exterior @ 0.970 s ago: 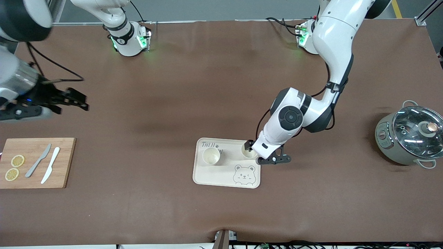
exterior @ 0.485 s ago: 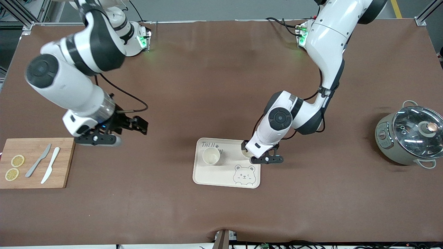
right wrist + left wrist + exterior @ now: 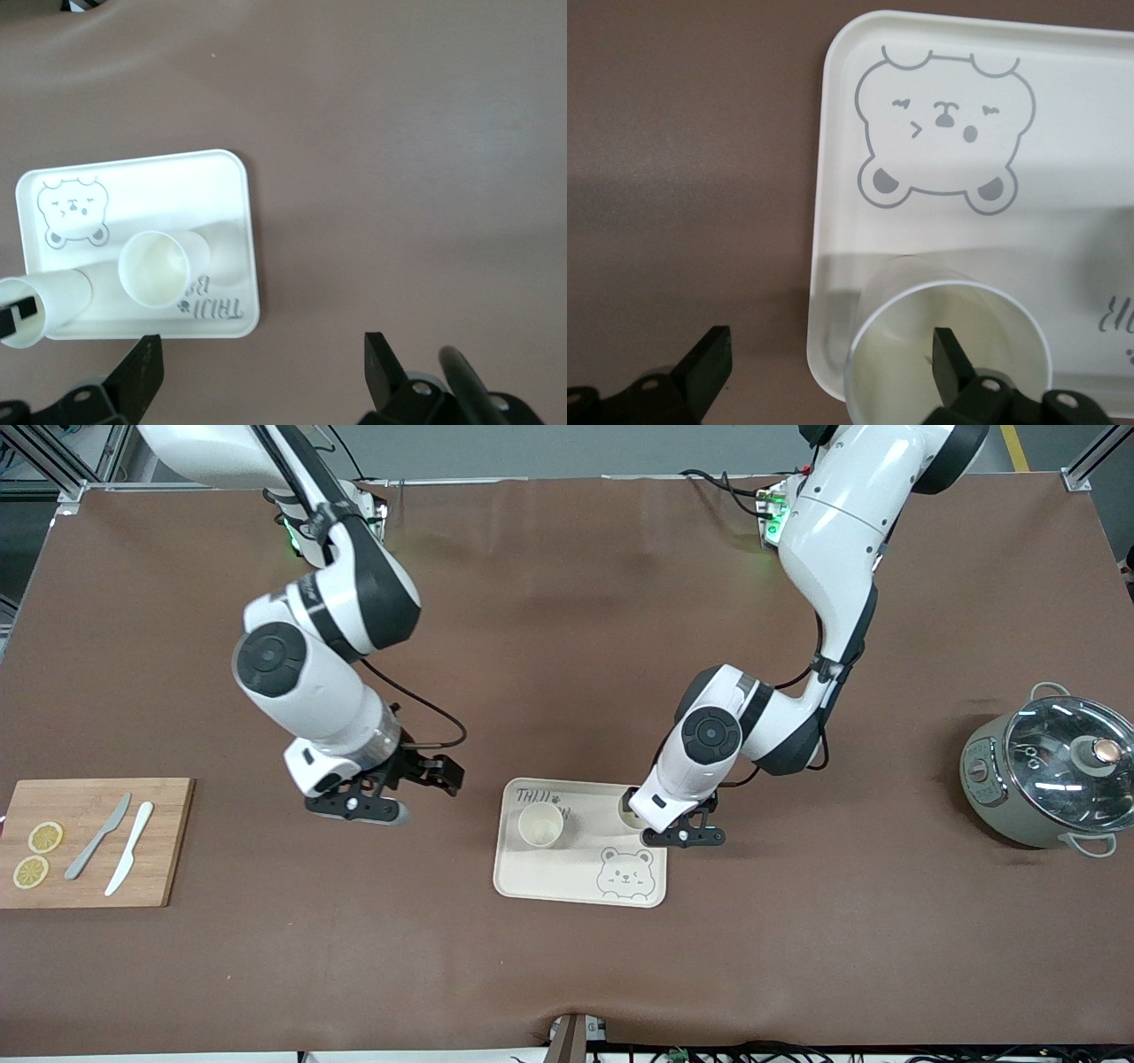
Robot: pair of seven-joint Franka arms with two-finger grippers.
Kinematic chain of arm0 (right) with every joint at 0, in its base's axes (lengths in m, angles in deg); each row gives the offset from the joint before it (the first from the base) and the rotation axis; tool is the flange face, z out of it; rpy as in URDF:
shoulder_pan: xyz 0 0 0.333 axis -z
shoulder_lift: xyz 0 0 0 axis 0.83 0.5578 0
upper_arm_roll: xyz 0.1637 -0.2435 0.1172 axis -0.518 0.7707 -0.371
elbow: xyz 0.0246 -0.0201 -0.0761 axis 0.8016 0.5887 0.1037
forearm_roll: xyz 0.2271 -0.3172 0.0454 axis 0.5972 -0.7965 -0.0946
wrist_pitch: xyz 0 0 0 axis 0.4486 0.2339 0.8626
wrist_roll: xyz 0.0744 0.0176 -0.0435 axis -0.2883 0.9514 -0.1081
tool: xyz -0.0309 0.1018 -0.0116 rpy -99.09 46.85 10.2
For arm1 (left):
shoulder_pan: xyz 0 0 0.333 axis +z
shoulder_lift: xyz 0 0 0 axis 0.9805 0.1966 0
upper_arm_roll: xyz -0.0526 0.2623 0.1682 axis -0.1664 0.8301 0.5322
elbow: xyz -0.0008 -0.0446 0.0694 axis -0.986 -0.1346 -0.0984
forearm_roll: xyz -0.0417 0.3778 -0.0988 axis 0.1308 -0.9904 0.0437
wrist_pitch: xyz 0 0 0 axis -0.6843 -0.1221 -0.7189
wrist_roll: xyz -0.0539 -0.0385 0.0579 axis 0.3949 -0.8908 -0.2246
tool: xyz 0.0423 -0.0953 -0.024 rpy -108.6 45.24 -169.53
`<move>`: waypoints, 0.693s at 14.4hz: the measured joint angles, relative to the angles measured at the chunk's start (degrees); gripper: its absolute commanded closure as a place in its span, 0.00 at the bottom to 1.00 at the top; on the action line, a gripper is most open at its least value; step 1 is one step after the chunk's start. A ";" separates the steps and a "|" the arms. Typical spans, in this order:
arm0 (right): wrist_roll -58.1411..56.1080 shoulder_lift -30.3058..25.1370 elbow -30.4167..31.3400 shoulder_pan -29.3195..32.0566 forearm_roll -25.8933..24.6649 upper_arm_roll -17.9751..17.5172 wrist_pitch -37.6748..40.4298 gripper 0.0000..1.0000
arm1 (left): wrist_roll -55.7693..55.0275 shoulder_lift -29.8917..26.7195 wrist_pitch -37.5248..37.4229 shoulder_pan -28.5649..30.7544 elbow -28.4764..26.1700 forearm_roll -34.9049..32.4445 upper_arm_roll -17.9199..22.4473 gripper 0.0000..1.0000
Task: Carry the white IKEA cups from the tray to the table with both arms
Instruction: 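Grasp the cup with the left gripper while the right gripper reaches the other cup, then grasp the second cup with the right gripper while the left gripper carries its cup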
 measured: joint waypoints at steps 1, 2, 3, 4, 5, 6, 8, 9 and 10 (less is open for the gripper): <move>0.90 1.07 -0.06 -0.65 0.00 0.04 -1.29 0.00 | 0.02 0.08 0.06 0.00 0.00 -0.24 0.01 0.00; 1.59 2.00 -0.13 -1.08 -0.01 0.06 -2.00 0.00 | -0.02 0.15 0.41 0.00 0.00 -0.44 0.02 0.99; 2.16 2.83 -0.43 -1.37 -0.02 0.08 -2.47 0.00 | -0.81 0.25 1.14 -0.02 0.01 -0.44 0.02 1.00; 2.53 3.77 -1.12 -1.62 -0.12 0.11 -2.64 0.00 | -2.52 0.28 1.77 -0.03 0.03 -0.54 0.02 1.00; 3.09 4.94 -2.06 -1.98 -0.55 0.17 -2.65 0.00 | -3.70 0.27 2.13 -0.02 0.14 -0.80 0.02 1.00; 4.02 6.25 -3.10 -2.47 -1.40 0.17 -2.65 0.00 | -4.28 0.27 2.25 -0.06 0.26 -0.87 0.00 1.00; 5.94 9.05 -5.28 -3.88 -2.57 0.18 -2.75 0.00 | -4.92 0.28 2.35 -0.35 0.32 -0.88 -0.07 1.00; 6.67 10.35 -6.34 -4.67 -2.96 0.20 -2.94 0.00 | -5.06 0.27 2.39 -0.54 0.32 -0.88 -0.07 1.00; 7.04 11.39 -7.19 -5.26 -3.20 0.26 -3.38 0.00 | -5.18 0.28 2.40 -0.61 0.33 -0.88 -0.07 1.00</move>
